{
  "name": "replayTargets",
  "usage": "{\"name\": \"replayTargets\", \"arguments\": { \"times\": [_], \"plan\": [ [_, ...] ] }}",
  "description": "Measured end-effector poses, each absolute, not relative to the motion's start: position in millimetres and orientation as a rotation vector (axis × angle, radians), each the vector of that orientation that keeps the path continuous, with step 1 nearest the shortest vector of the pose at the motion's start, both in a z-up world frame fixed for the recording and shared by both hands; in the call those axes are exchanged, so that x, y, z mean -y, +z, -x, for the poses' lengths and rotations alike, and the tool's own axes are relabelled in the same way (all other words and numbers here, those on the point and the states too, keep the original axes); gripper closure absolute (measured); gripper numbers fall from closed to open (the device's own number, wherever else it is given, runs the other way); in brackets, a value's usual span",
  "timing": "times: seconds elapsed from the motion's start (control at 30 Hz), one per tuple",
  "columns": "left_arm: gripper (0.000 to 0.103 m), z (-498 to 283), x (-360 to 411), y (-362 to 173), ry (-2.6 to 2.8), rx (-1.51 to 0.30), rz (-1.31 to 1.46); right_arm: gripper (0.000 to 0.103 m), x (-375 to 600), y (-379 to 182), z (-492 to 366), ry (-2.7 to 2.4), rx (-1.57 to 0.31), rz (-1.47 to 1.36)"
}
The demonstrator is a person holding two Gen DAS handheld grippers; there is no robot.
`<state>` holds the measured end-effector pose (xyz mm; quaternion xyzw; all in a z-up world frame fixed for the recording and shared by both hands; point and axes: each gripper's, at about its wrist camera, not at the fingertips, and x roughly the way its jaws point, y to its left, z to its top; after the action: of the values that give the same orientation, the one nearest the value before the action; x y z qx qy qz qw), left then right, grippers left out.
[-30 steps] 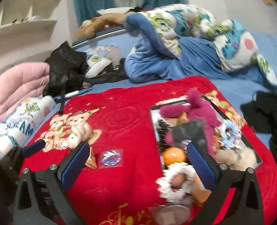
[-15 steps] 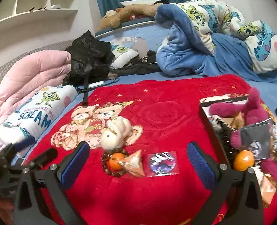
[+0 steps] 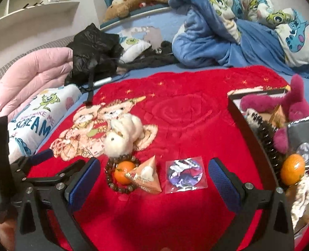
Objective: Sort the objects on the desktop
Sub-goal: 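Grasp the wooden bead bracelet with the left tool while the right grasps the triangular snack packet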
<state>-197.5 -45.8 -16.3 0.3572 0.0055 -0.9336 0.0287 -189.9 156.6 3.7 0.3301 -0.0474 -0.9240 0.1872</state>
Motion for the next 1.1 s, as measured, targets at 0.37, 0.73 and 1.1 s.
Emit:
{"name": "replayTargets", "arguments": {
  "times": [0.37, 0.73, 1.1],
  "plan": [
    [0.000, 216, 26, -48, -2.774, 0.161, -1.214, 0.016, -157, -21, 197, -2.512, 0.173, -1.016],
    [0.000, 237, 28, -63, -2.768, 0.129, -1.310, 0.016, -158, -41, 210, -2.462, 0.216, -1.047],
    [0.000, 240, 33, -72, -2.789, 0.021, -1.333, 0.024, -147, -53, 226, -2.514, 0.190, -1.096]
  ]
}}
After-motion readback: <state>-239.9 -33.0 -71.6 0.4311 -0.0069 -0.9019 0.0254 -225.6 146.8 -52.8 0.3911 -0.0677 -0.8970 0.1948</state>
